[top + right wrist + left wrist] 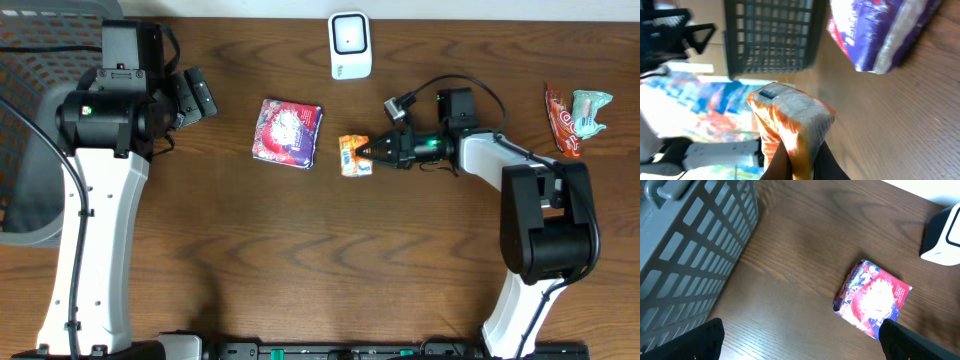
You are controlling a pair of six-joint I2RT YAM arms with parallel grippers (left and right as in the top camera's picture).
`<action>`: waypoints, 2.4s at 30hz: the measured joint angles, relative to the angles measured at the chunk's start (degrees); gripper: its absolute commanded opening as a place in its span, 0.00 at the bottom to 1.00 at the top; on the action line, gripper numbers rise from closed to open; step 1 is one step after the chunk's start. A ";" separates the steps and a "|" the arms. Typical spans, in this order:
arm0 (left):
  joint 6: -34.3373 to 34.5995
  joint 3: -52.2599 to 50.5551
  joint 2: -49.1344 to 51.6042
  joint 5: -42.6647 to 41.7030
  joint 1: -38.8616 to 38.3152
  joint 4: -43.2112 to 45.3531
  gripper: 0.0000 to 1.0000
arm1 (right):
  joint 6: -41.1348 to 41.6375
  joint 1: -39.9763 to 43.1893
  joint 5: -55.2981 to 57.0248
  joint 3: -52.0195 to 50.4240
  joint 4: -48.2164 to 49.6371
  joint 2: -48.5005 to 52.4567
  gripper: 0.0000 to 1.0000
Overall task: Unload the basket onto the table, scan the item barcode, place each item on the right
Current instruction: 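Carry the orange packet up to the scanner face, then move the orange packet right and release it near the red bar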
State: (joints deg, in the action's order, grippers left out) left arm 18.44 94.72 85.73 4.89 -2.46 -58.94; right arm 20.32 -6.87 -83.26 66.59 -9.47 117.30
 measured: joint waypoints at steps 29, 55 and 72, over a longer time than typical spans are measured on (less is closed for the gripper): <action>0.00 0.00 0.00 -0.02 0.00 -0.04 0.98 | 17.86 -0.87 34.75 3.89 -8.41 -14.14 0.01; 0.00 0.00 0.00 0.00 0.00 0.00 0.98 | 0.42 -11.13 91.25 62.75 -38.01 15.87 0.01; 0.00 0.00 0.00 0.00 0.00 -0.02 0.98 | -17.68 -20.35 106.77 64.94 -19.69 21.94 0.01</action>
State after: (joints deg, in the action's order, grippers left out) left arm 18.44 94.72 85.73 4.89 -2.46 -58.96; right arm 2.63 -27.22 23.51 131.52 -29.17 139.24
